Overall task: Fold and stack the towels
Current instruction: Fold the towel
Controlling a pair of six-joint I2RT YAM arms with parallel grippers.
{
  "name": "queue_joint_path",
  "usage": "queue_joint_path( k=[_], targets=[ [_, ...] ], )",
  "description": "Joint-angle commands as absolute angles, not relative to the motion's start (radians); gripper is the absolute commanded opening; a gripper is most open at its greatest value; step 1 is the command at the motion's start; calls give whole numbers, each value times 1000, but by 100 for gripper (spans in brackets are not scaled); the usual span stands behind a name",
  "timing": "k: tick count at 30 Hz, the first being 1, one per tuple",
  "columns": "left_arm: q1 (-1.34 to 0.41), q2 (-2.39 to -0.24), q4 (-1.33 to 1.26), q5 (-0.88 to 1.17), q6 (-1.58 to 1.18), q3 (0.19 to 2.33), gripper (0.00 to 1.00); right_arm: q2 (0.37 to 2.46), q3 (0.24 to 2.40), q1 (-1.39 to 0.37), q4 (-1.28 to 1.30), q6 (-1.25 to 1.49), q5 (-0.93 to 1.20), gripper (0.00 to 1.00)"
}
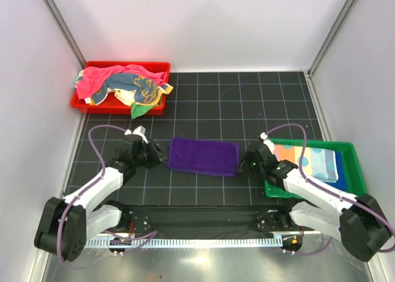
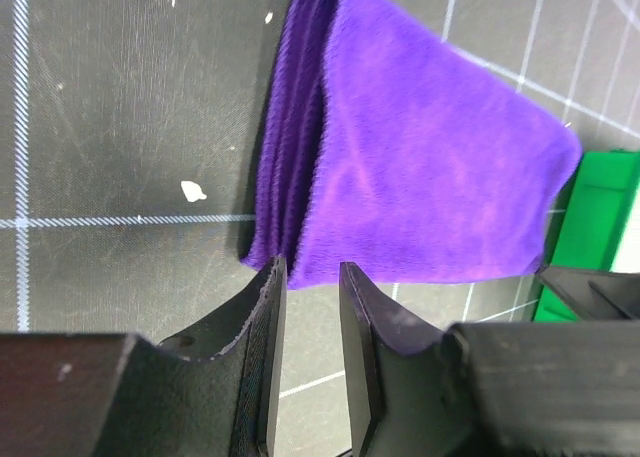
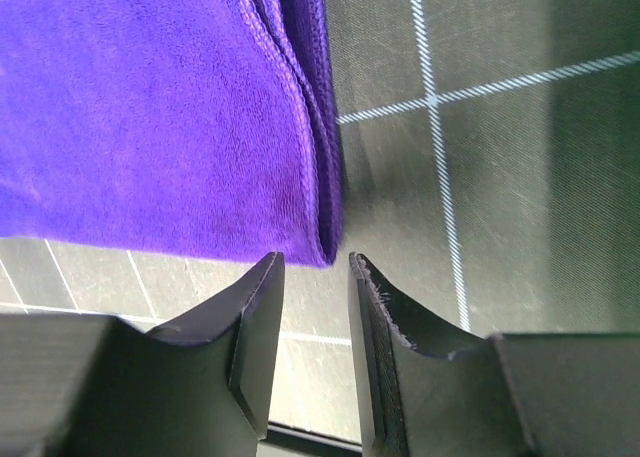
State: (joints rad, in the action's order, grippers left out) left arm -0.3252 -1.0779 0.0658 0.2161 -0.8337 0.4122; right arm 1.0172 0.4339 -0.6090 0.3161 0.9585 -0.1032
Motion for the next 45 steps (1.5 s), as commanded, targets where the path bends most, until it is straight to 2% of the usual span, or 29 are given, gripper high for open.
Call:
queue_joint_path(
  k=[1, 5, 11, 16, 25, 28, 35, 40, 45],
  targets=[
    [-328, -1016, 130, 184, -828, 480, 31, 948, 489, -617, 395, 933, -143, 39],
    [-380, -1048, 138, 169, -828, 547, 30, 919, 537, -617, 439, 907, -186, 39],
    [-456, -1241, 114, 114, -810, 655, 27, 1040, 607, -618, 382, 877, -150, 35],
    [-456, -1342, 69, 63, -810, 624, 22, 1164, 536, -620, 284, 896, -103, 31],
    [-454, -1390, 5, 9, -830, 518, 21, 1114, 410, -618, 241, 916, -91, 29],
    [-454, -1336, 32, -18, -827, 541, 21, 1075, 445, -618, 294, 905, -107, 29],
    [-479, -1224, 354, -149, -801, 731, 22, 959, 607, -617, 478, 851, -164, 33],
    [-641, -1232, 433, -248, -827, 834, 21, 871, 753, -615, 641, 816, -242, 35],
    [-822, -1372, 456, -414, -922, 967, 24, 753, 906, -615, 810, 795, -311, 36]
  ],
)
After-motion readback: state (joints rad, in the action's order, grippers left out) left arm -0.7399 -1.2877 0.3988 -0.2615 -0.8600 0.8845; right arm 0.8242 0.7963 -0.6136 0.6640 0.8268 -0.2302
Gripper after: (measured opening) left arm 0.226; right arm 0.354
